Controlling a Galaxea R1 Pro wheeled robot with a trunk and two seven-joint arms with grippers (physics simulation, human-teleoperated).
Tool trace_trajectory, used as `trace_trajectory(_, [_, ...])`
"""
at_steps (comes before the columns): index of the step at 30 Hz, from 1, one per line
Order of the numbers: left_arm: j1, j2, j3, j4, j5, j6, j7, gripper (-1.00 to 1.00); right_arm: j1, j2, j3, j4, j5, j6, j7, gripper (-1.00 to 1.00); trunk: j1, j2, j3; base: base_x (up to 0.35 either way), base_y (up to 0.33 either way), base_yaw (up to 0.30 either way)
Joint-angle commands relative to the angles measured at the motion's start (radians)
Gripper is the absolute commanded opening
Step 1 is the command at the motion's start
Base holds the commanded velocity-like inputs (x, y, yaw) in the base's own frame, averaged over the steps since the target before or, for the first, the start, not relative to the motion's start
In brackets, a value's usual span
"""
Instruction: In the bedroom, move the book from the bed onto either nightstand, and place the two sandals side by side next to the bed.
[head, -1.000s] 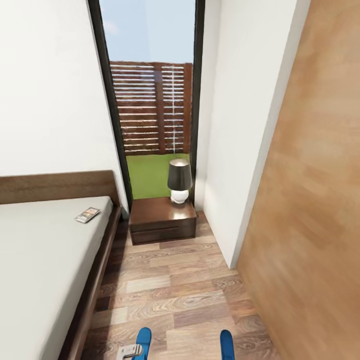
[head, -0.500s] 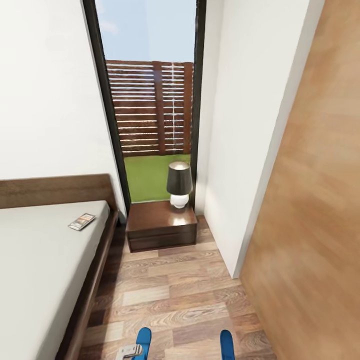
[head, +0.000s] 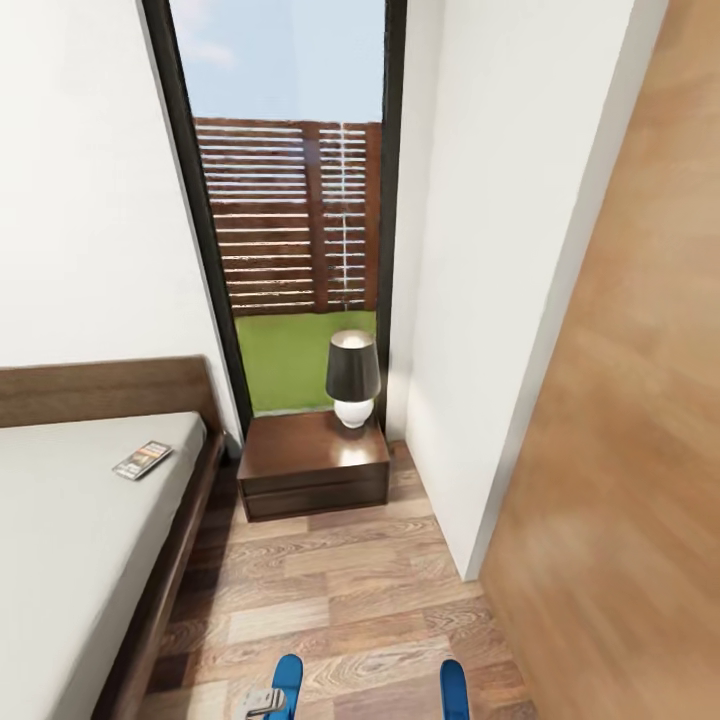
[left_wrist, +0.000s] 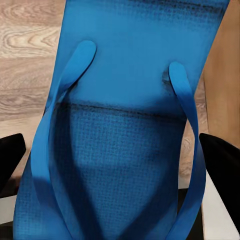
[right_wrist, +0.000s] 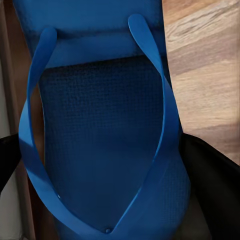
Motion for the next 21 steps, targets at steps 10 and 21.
trace_trajectory(10, [-0.001, 0.000, -0.007, 0.000, 0.010, 0.001, -0.002, -1.00, -0.001, 0.000, 0.007, 0.001, -0.009, -0.002, 0.003, -1.00, 0.001, -0.002, -0.002, 0.301, -0.004, 0.000])
trace_trajectory(21, [-0.001, 0.000, -0.007, 0.000, 0.010, 0.001, -0.002, -1.00, -0.001, 0.000, 0.007, 0.001, -0.009, -0.002, 0.003, -1.00, 0.001, -0.002, -0.002, 0.301, -0.001, 0.000])
